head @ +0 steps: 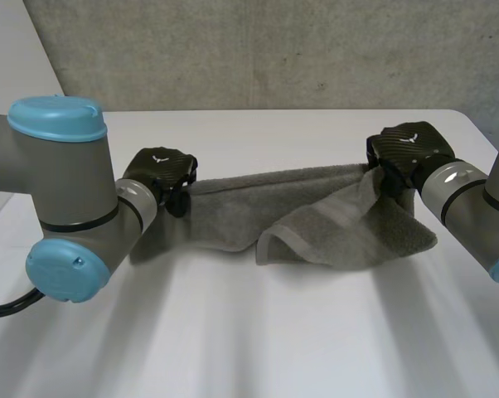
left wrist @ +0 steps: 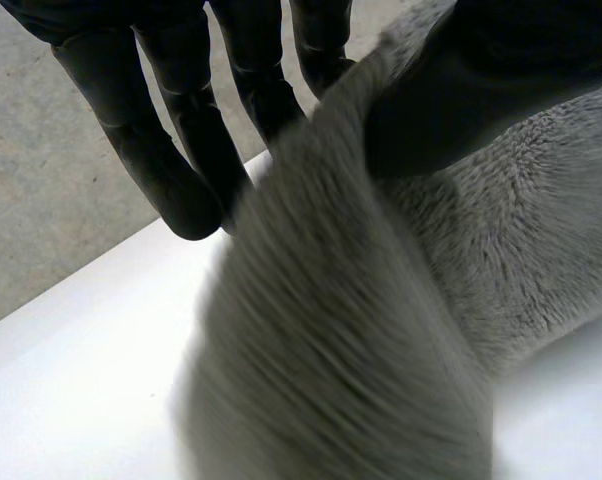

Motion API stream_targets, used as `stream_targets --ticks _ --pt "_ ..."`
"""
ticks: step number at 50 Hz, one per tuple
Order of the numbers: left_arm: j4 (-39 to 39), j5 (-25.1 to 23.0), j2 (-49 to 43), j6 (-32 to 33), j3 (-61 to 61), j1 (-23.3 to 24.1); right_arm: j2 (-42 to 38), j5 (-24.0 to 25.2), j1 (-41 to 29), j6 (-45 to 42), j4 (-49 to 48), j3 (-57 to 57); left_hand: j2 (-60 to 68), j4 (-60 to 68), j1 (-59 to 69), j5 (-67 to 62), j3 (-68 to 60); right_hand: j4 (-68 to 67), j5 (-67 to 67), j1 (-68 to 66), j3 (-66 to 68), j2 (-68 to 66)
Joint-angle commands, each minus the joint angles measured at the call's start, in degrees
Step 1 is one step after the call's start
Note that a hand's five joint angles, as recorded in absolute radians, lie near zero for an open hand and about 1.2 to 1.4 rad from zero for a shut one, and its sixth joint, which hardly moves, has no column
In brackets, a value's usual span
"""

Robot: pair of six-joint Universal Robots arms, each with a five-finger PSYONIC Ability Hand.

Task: Fold the towel.

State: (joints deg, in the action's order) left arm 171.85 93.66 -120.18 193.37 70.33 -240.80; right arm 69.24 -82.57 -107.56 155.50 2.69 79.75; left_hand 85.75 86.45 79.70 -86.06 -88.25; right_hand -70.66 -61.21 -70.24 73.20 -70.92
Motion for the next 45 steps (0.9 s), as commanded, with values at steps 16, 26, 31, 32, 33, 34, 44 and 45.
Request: stream_targets --ticks 16,26,31,32,33,34,44,45 --pt "0.6 0.0 3.3 -1.6 1.1 -1.7 10.1 -4.1 -3.3 -0.6 2.0 3.9 -75.4 -76.1 -69.3 85.7 77.9 58.1 58.6 57.6 -60.6 58.3" --pt "1.6 -0.2 8.4 -1.5 11.1 -1.5 11.3 -3.8 -14.3 -4.2 1.1 8.4 -75.4 -76.1 -69.3 85.7 77.9 57.4 57.9 57.0 -59.9 57.6" --pt "3.9 -0.2 10.2 -0.9 18.4 -1.5 5.6 -3.4 -17.5 -7.7 -1.2 7.7 -75.5 -76.2 -69.5 85.8 78.0 57.4 57.9 57.0 -59.9 57.6" --pt "4.9 -0.2 10.9 -0.8 20.8 -1.5 3.8 -2.8 -19.0 -8.8 -2.4 7.3 -75.5 -76.2 -69.5 85.8 78.0 57.4 57.9 57.0 -59.9 57.6" --pt "5.9 -0.3 11.7 -0.8 23.2 -1.5 2.1 -2.3 -20.0 -9.9 -3.6 6.8 -75.5 -76.2 -69.5 85.8 78.0 57.4 57.9 57.0 -59.9 57.6" --pt "5.9 -0.3 11.7 -0.8 23.2 -1.5 2.1 -2.3 -20.0 -10.0 -3.7 6.8 -75.5 -76.2 -69.5 85.8 78.0 57.4 57.9 57.0 -59.9 57.6" --pt "20.7 -0.6 14.0 1.5 35.9 -0.8 -10.7 -2.2 -23.0 -21.4 -9.5 0.9 -75.2 -75.9 -69.1 85.5 77.7 52.0 52.6 51.6 -54.5 52.3" --pt "20.7 -0.6 14.0 1.5 35.9 -0.8 -10.7 -2.2 -23.0 -21.4 -9.5 0.8 -75.2 -75.9 -69.1 85.5 77.7 52.0 52.5 51.6 -54.5 52.3"
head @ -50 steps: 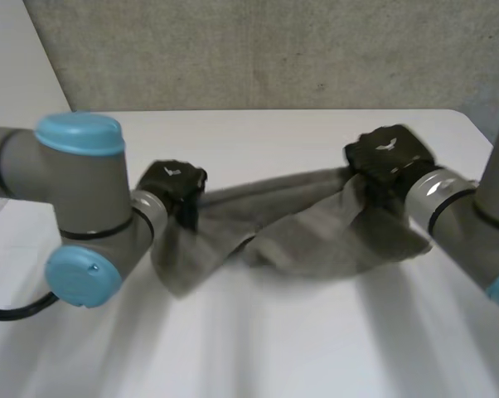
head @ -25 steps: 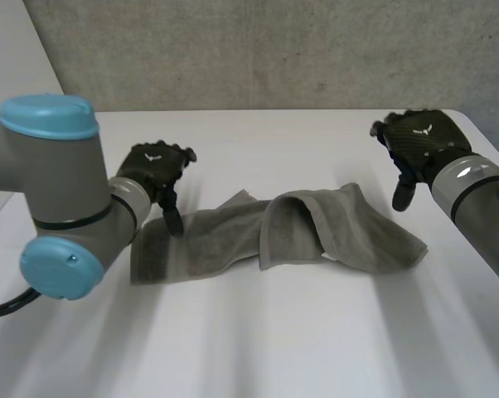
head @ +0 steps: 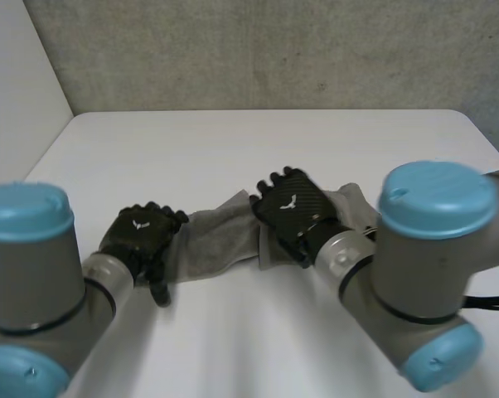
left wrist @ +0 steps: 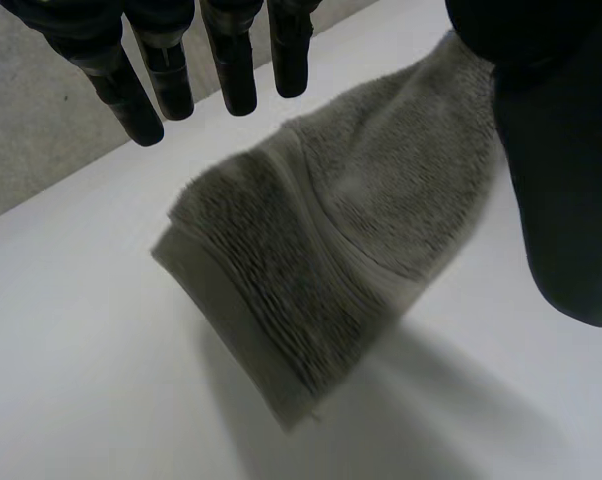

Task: Fold the towel.

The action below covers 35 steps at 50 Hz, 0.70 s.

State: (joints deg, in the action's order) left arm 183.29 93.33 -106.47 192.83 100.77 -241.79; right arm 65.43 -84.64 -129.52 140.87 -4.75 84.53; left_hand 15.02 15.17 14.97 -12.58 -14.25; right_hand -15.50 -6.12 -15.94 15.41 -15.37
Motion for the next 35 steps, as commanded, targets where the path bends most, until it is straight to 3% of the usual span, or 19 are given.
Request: stream_targets --ticks 1,8,10,11,12,13,15,21,23,35 --pt "11.7 -0.3 -0.1 4.1 6.0 0.1 -8.6 -0.3 -1.2 -8.6 -2.1 -5.2 -4.0 -4.1 -3.9 11.5 3.2 -4.3 -3.7 -3.9 4.4 -4.5" --pt "16.8 -0.5 -3.5 15.2 6.8 -1.4 -14.3 -0.7 -0.5 -13.4 -3.3 -9.6 -3.8 -3.9 -3.7 11.4 3.0 -15.3 -14.7 -14.8 15.4 -15.4" --pt "17.5 -0.4 -4.4 16.8 6.7 -1.8 -16.4 -1.0 -0.4 -14.2 -4.3 -11.0 -3.8 -3.9 -3.7 11.4 3.0 -30.0 -29.4 -29.5 30.1 -30.1" --pt "18.1 -0.5 -5.2 17.5 6.6 -2.4 -16.4 -1.1 -0.4 -14.2 -4.3 -11.0 -3.8 -3.9 -3.7 11.4 3.0 -30.1 -29.5 -29.6 30.2 -30.2" --pt "18.8 -0.5 -6.1 17.6 6.1 -2.6 -17.0 -1.6 -0.4 -14.0 -4.7 -11.5 -3.6 -3.8 -3.6 11.2 2.9 -41.1 -40.4 -40.6 41.2 -41.2" --pt "18.9 -0.5 -6.1 17.6 6.1 -2.6 -17.0 -1.6 -0.4 -14.0 -4.7 -11.5 -3.6 -3.8 -3.6 11.2 2.9 -41.2 -40.6 -40.7 41.3 -41.3" --pt "19.9 -0.5 -7.6 17.8 5.4 -2.6 -17.0 -3.9 -0.2 -13.2 -6.4 -11.6 -3.3 -3.4 -3.2 10.8 2.5 -63.3 -62.7 -62.8 63.4 -63.4" --pt "19.8 -0.5 -9.4 17.9 3.6 -2.6 -14.4 -9.5 1.6 -10.8 -10.2 -10.3 -2.5 -2.6 -2.4 10.0 1.7 -64.5 -63.9 -64.1 64.6 -64.6" --pt "19.7 -0.5 -9.6 17.9 3.4 -2.7 -11.6 -12.1 5.8 -8.7 -10.5 -8.6 -2.5 -2.6 -2.4 10.0 1.7 -64.5 -63.9 -64.1 64.6 -64.6" --pt "20.3 -0.5 -8.5 17.9 4.3 -2.0 -5.7 -12.5 16.0 -0.2 -11.2 0.5 -1.6 -1.8 -1.6 9.2 0.8 -64.5 -63.9 -64.1 64.6 -64.6"
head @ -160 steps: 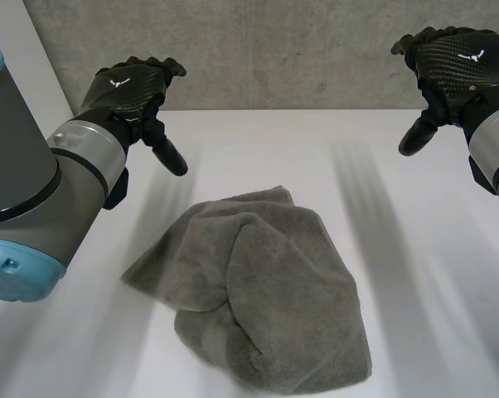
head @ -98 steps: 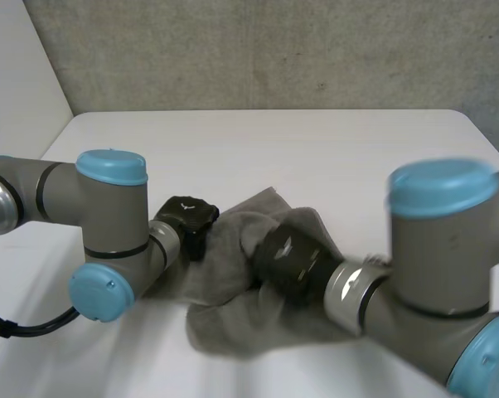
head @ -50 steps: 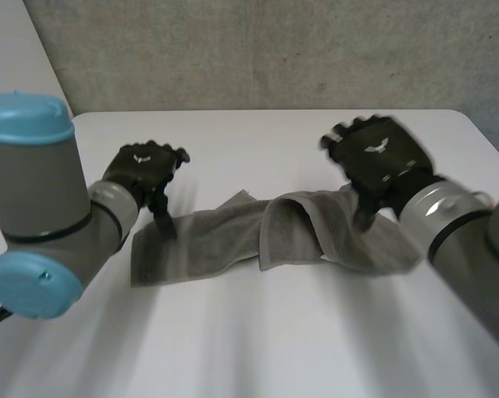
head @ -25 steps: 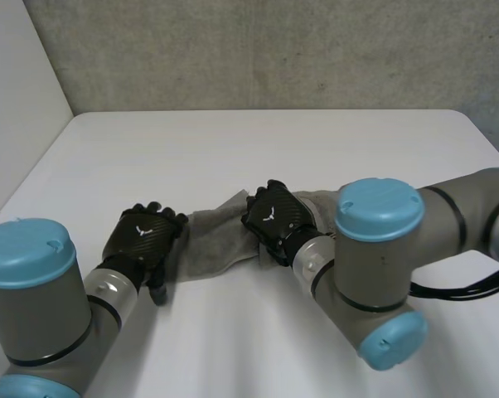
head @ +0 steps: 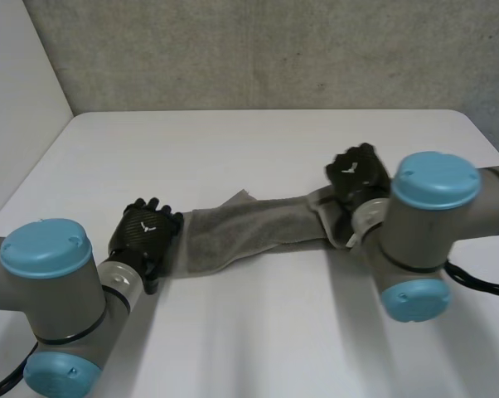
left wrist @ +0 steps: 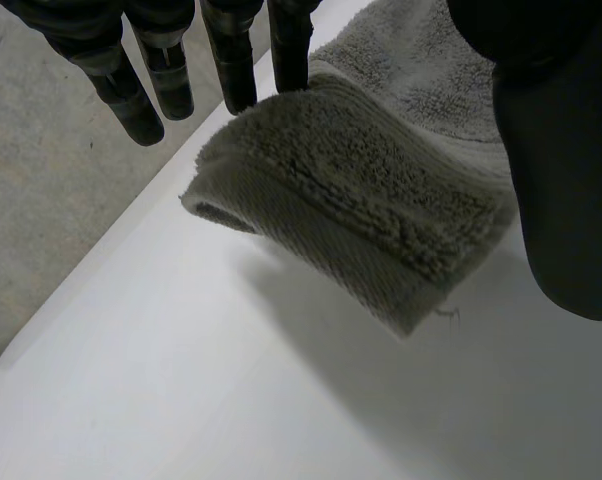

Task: Fold the towel.

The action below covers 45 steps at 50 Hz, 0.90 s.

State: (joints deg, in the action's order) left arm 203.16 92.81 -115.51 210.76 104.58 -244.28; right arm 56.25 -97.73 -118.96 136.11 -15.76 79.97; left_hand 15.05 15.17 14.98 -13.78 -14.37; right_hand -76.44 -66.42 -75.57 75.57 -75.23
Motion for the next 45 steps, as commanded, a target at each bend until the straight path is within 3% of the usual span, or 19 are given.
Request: stream_targets --ticks 1,10,21,29,34,36,40,41,45 --pt "0.5 0.0 0.2 0.0 0.4 0.6 4.5 0.9 6.6 6.2 -0.2 6.3 -1.5 -1.6 -1.4 10.2 0.8 -3.6 -3.6 -4.4 4.4 -4.8" --pt "0.9 -0.4 -3.1 0.2 -1.7 0.3 5.1 4.6 12.3 9.5 0.3 8.5 -0.1 -0.2 -0.1 8.9 -0.6 -3.6 -3.6 -4.4 4.4 -4.8" --pt "1.2 -0.6 -6.6 0.2 -6.2 -0.1 4.7 4.7 13.8 9.5 0.5 8.5 2.6 2.4 2.6 6.2 -3.2 -3.6 -3.6 -4.4 4.4 -4.8" --pt "1.1 -0.7 -8.2 0.2 -10.0 -0.2 4.6 4.7 13.7 9.5 0.5 9.0 11.7 11.5 11.7 -2.9 -12.3 -3.6 -3.6 -4.4 4.4 -4.8" --pt "1.1 -0.8 -8.4 0.1 -11.7 -0.2 4.7 4.7 13.7 9.5 0.5 9.3 26.1 26.0 26.2 -17.4 -26.8 -3.6 -3.6 -4.4 4.4 -4.8" --pt "1.1 -1.8 -8.4 0.0 -12.2 -0.2 4.7 4.7 13.8 9.5 0.5 9.3 44.2 44.1 44.3 -35.5 -44.9 -3.6 -3.6 -4.4 4.4 -4.8" --pt "1.0 -3.9 -8.4 -0.1 -12.5 -0.2 4.8 4.7 13.8 9.5 0.5 9.3 55.9 55.8 56.0 -47.2 -56.6 -3.6 -3.6 -4.4 4.4 -4.8" --pt "0.9 -4.7 -8.3 -0.2 -12.4 -0.3 4.9 4.7 13.8 9.5 0.6 9.3 64.1 63.9 64.1 -55.3 -64.7 -3.6 -3.6 -4.4 4.4 -4.8" --pt "0.7 -5.7 -6.7 -0.4 -11.9 -0.9 7.4 4.5 13.9 9.5 0.6 9.2 65.0 64.8 65.0 -56.2 -65.6 -3.6 -3.6 -4.4 4.4 -4.8"
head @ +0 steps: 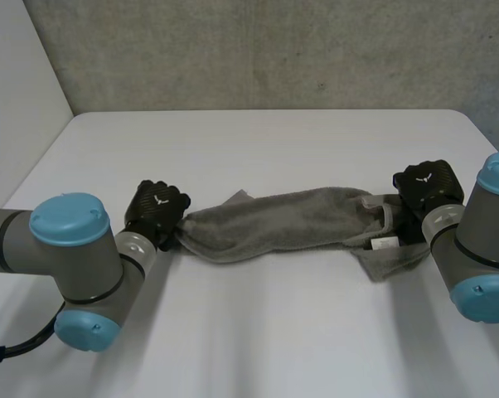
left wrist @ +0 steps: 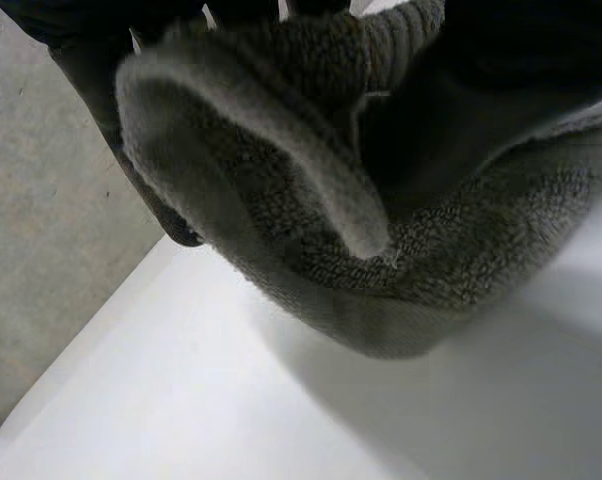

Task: Fold the towel.

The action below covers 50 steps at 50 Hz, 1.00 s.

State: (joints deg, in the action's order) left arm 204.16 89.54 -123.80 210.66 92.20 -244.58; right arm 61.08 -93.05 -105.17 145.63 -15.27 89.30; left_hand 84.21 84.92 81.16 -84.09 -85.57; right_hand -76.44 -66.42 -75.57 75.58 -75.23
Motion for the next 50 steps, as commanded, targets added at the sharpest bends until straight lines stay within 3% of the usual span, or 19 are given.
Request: stream_targets --ticks 1,6,9,13,18,27,29,35,38,40,41,43,44,45,46,48,50 --pt "-0.4 -2.5 3.2 -0.5 0.7 -1.1 2.6 -0.2 0.1 0.0 0.2 -0.2 -4.2 -4.9 -1.2 14.1 5.6 -3.6 -3.6 -4.4 4.4 -4.8" --pt "-0.7 -2.5 9.2 -0.7 1.4 -1.2 10.3 0.3 0.0 0.0 2.4 -0.6 -4.2 -4.9 -1.2 14.1 5.6 -3.6 -3.6 -4.4 4.4 -4.8" --pt "-0.7 -2.4 13.4 -1.3 1.6 -1.6 16.0 3.1 0.3 0.3 7.8 -2.3 -4.2 -4.9 -1.2 14.1 5.6 -3.6 -3.6 -4.4 4.4 -4.8" --pt "-2.1 -2.5 22.4 -5.3 1.1 -2.4 22.8 7.8 1.7 0.4 20.9 -8.5 -4.2 -4.9 -1.2 14.1 5.6 -3.6 -3.6 -4.4 4.4 -4.8" --pt "-7.4 -2.6 28.0 -8.9 -0.7 -3.6 24.9 11.0 5.5 -0.3 33.2 -13.3 -4.2 -4.9 -1.2 14.1 5.6 -3.6 -3.6 -4.4 4.4 -4.8" --pt "-26.3 -2.7 27.3 -9.5 -3.8 -6.0 24.8 17.8 8.7 -2.3 41.2 -13.4 -4.2 -4.9 -1.2 14.1 5.6 -3.6 -3.6 -4.4 4.4 -4.8" --pt "-31.6 -3.0 22.8 -9.4 -3.9 -6.2 23.7 20.2 8.8 -2.9 41.5 -12.4 -4.2 -4.9 -1.2 14.1 5.6 -3.6 -3.6 -4.4 4.4 -4.8" --pt "-33.6 -2.9 16.9 -9.4 -6.8 -7.0 18.4 22.0 8.4 -3.5 41.0 -12.8 -4.2 -4.9 -1.2 14.1 5.6 -3.6 -3.6 -4.4 4.4 -4.8" --pt "-33.5 -2.8 13.1 -9.6 -11.9 -8.1 14.4 22.8 8.2 -3.3 37.8 -15.2 -4.2 -4.9 -1.2 14.1 5.6 -3.6 -3.6 -4.4 4.4 -4.8" --pt "-33.3 -2.7 9.8 -10.2 -21.4 -8.5 10.9 22.8 7.4 -1.5 28.6 -19.7 -4.2 -4.9 -1.2 14.1 5.6 -3.6 -3.6 -4.4 4.4 -4.8" --pt "-33.3 -2.7 9.8 -10.2 -21.5 -8.5 10.9 22.8 7.4 -1.5 28.5 -19.7 -4.2 -4.9 -1.2 14.1 5.6 -3.6 -3.6 -4.4 4.4 -4.8" --pt "-33.0 -2.6 8.8 -11.1 -26.7 -8.5 9.4 22.8 5.3 4.5 14.5 -22.8 -4.2 -4.9 -1.2 14.1 5.6 -3.6 -3.6 -4.4 4.4 -4.8" --pt "-31.6 -2.5 8.5 -12.7 -32.0 -8.5 9.4 22.8 5.3 4.6 14.4 -22.9 -4.2 -4.9 -1.2 14.1 5.6 -3.6 -3.6 -4.4 4.4 -4.8" --pt "-29.5 -2.4 8.6 -15.6 -36.3 -8.5 9.5 22.7 4.9 9.3 5.4 -22.9 -4.2 -4.9 -1.2 14.1 5.6 -3.6 -3.6 -4.4 4.4 -4.8" --pt "-29.4 -2.4 8.6 -15.6 -36.4 -8.5 9.5 22.7 4.9 9.3 5.3 -22.9 -4.2 -4.9 -1.2 14.1 5.6 -3.6 -3.6 -4.4 4.4 -4.8" --pt "-23.2 -2.0 9.4 -23.5 -40.9 -8.5 11.3 21.8 5.0 19.9 -10.8 -20.9 -4.2 -4.9 -1.2 14.1 5.6 -3.6 -3.6 -4.4 4.4 -4.8" --pt "-20.0 -2.0 10.3 -27.5 -41.1 -8.4 13.3 21.3 5.2 24.3 -16.1 -18.9 -4.2 -4.9 -1.2 14.1 5.6 -3.6 -3.6 -4.4 4.4 -4.8"
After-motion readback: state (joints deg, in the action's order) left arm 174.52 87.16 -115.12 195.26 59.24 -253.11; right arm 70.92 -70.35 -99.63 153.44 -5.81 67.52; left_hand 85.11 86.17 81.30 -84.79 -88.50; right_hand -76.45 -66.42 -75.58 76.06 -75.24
